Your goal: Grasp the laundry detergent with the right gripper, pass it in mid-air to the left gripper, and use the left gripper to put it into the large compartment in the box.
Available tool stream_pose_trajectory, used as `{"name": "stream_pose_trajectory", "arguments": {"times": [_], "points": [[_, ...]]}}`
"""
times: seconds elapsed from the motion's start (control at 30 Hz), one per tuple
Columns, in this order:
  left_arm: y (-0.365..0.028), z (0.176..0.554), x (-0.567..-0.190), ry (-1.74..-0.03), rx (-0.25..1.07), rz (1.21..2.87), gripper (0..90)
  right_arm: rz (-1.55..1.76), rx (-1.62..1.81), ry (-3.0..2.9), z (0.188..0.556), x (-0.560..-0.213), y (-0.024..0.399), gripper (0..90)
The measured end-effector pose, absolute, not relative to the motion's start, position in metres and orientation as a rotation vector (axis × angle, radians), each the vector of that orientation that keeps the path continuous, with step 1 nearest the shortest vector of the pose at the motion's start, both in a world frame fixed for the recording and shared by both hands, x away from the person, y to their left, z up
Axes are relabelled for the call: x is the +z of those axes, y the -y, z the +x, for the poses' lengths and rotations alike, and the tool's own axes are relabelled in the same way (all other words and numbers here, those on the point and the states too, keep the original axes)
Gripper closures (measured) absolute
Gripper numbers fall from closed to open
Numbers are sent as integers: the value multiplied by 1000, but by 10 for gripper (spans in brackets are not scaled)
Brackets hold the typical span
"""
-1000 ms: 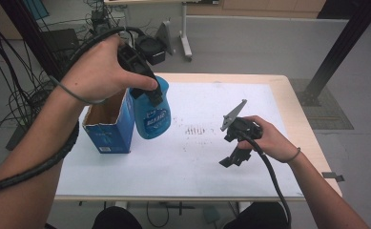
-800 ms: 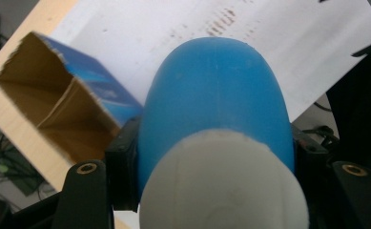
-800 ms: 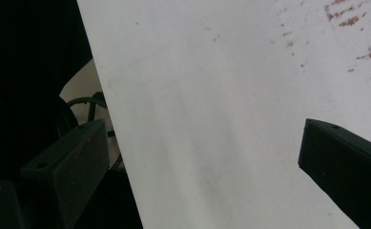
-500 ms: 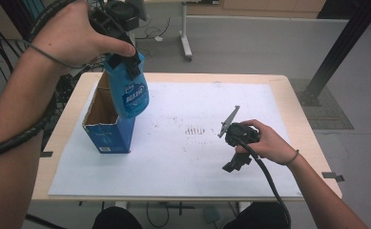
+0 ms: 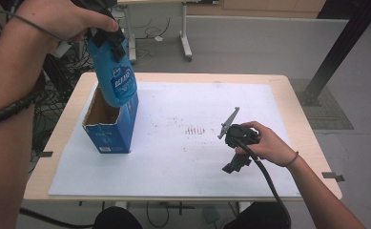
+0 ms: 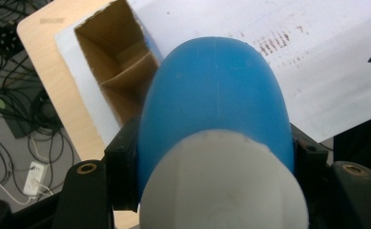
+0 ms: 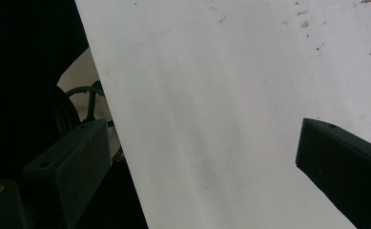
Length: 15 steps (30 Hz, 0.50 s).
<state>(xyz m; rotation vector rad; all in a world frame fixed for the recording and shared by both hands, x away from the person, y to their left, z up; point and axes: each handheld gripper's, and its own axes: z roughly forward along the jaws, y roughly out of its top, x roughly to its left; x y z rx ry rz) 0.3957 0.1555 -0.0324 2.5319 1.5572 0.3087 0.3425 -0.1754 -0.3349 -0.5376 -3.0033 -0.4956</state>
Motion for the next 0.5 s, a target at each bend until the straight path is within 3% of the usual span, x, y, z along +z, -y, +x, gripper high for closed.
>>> {"name": "stream_pose_trajectory", "arguments": {"times": [0.5], "points": [[-186, 421, -42, -1799, 273, 2371, 377, -528, -542, 2987, 342, -335, 176, 48]]}}
